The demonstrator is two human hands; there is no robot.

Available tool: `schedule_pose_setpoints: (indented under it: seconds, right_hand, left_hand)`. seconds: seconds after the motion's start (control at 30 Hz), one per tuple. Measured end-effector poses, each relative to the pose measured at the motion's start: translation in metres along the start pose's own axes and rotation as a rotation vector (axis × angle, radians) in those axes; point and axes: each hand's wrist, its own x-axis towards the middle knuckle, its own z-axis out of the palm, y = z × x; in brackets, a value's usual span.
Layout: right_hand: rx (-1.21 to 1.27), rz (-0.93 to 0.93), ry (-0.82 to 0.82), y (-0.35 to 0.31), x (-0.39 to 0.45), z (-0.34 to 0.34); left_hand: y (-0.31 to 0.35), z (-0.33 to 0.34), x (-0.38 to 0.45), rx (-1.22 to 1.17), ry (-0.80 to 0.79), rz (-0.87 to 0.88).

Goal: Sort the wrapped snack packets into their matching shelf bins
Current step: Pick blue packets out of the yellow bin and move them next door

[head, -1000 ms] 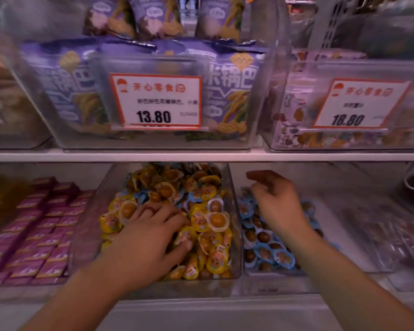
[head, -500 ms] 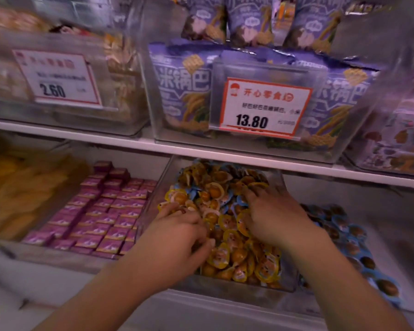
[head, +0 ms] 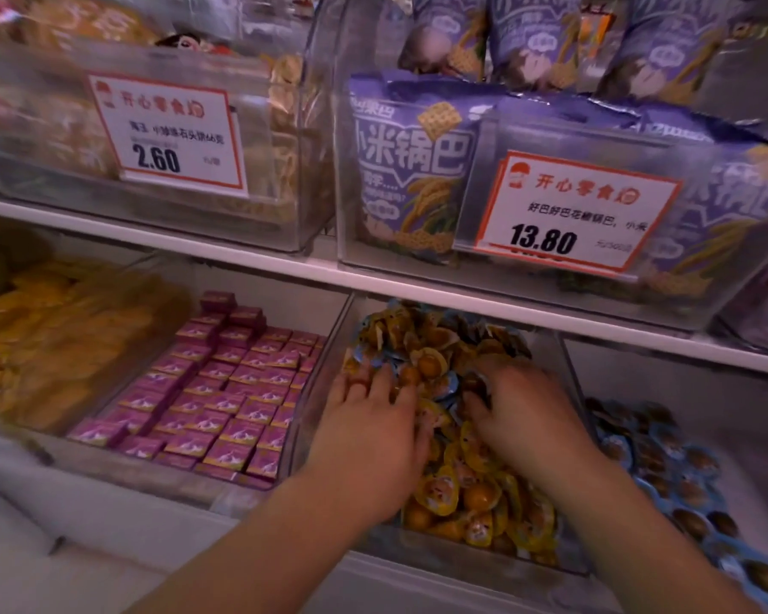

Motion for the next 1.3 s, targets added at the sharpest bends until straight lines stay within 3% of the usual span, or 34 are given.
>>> schedule_pose_setpoints:
  seconds: [0.07, 0.2, 0.27, 0.4, 0.53, 0.67, 0.8, 0.9, 1.0, 1.17, 1.3]
  right_hand:
    - [0.047, -0.005, -0.003, -0.003, 0.003, 0.004]
    - [-0.014, -0.095, -0.199, -0.01, 0.011, 0.017]
    - [-0.034, -0.106, -0.204, -0.01, 0.014, 0.018]
    - [-0.026, -0.09, -0.127, -0.011, 0.013, 0.018]
    - [0.046, -0.114, -0.11, -0.01, 0.007, 0.016]
    - [0.361, 0.038, 0.034, -0.006, 0.004, 0.003]
    - [0.653, 0.195, 0.066, 0.0, 0.0, -0.014]
    - [1.192, 0.36, -0.019, -0.001, -0.008, -0.021]
    - [1.718, 0.512, -0.165, -0.006, -0.02, -0.025]
    - [1.925, 0.563, -0.171, -0.004, -0.046, -0.036]
    - [1.917, 0.532, -0.122, -0.006, -0.067, -0.044]
  left_hand:
    - [0.004, -0.005, -0.008, -0.037, -0.006, 0.05]
    - [0.0, -0.009, -0.025, -0.09, -0.03, 0.137]
    - [-0.008, -0.01, -0.022, -0.23, 0.004, 0.107]
    - [-0.015, -0.009, 0.002, -0.513, 0.216, -0.062]
    - [-0.009, 0.004, 0.023, -0.173, 0.149, -0.11]
    - [-0.006, 0.006, 0.029, -0.138, 0.075, -0.062]
    - [-0.012, -0.004, 0.026, -0.505, 0.174, -0.099]
    - [-0.01, -0.012, 0.024, -0.847, 0.258, -0.149]
    - [-0.004, -0.018, 0.023, -0.991, 0.264, -0.168]
    - [0.011, -0.024, 0.021, -0.938, 0.282, -0.14]
    - [0.028, -0.031, 0.014, -1.099, 0.398, -0.095]
